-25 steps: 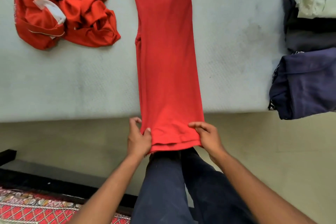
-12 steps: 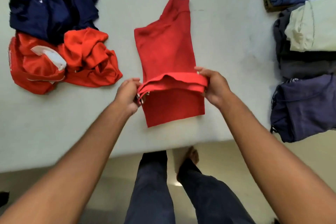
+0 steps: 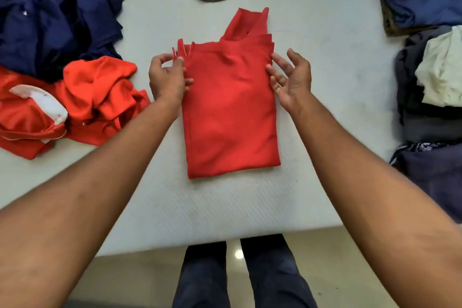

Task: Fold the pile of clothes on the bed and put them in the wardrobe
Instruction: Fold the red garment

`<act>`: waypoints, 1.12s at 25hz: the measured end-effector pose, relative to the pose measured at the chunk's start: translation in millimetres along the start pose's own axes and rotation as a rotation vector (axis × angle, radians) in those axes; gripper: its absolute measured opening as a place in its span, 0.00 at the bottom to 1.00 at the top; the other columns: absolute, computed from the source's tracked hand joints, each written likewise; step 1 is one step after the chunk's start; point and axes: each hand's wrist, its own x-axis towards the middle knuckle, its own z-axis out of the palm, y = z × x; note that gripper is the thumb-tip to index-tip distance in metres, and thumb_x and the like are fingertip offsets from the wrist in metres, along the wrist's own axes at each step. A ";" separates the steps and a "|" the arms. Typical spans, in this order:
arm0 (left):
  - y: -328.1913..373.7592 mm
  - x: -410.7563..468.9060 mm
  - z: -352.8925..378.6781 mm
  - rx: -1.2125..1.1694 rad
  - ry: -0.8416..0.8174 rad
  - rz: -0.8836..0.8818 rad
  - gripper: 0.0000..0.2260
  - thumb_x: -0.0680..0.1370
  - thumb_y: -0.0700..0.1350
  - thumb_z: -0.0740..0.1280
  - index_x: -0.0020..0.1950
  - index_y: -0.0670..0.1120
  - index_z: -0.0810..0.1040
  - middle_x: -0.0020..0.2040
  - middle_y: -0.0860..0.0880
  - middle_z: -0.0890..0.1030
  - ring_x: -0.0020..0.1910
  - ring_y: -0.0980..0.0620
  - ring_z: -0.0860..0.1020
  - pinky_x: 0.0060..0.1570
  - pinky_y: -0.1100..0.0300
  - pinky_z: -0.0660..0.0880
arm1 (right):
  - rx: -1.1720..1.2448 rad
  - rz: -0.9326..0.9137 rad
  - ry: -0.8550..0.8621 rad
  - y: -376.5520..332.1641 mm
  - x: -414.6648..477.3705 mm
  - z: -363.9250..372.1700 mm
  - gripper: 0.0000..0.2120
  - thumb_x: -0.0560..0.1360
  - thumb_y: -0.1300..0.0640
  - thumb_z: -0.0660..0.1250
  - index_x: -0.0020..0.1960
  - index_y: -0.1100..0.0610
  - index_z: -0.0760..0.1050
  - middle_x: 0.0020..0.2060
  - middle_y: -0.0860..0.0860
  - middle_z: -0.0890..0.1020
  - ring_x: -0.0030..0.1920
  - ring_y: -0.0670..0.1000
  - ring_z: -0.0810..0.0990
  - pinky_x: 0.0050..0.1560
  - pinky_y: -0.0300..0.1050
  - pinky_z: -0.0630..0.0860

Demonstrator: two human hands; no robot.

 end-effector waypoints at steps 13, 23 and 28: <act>-163.8 -133.3 -65.3 1.392 -0.530 0.892 0.33 0.67 0.43 0.72 0.73 0.46 0.72 0.76 0.42 0.67 0.75 0.42 0.65 0.70 0.44 0.63 | -1.746 -0.958 -0.339 158.3 -85.2 -134.6 0.40 0.66 0.64 0.66 0.78 0.54 0.67 0.80 0.55 0.64 0.79 0.59 0.61 0.76 0.57 0.63; -138.3 -101.3 -52.1 1.299 -0.470 1.001 0.22 0.71 0.41 0.64 0.65 0.43 0.78 0.67 0.42 0.78 0.67 0.41 0.75 0.55 0.46 0.74 | -1.616 -1.303 -0.422 125.3 -43.6 -113.9 0.17 0.68 0.64 0.71 0.57 0.58 0.83 0.53 0.55 0.85 0.52 0.58 0.83 0.66 0.54 0.72; -109.1 -96.1 -64.2 1.109 -0.654 0.932 0.17 0.72 0.41 0.60 0.59 0.40 0.78 0.58 0.41 0.82 0.58 0.40 0.79 0.56 0.46 0.77 | -1.625 -1.023 -0.570 102.9 -64.4 -105.1 0.17 0.70 0.66 0.64 0.56 0.58 0.82 0.49 0.54 0.86 0.47 0.60 0.84 0.46 0.52 0.80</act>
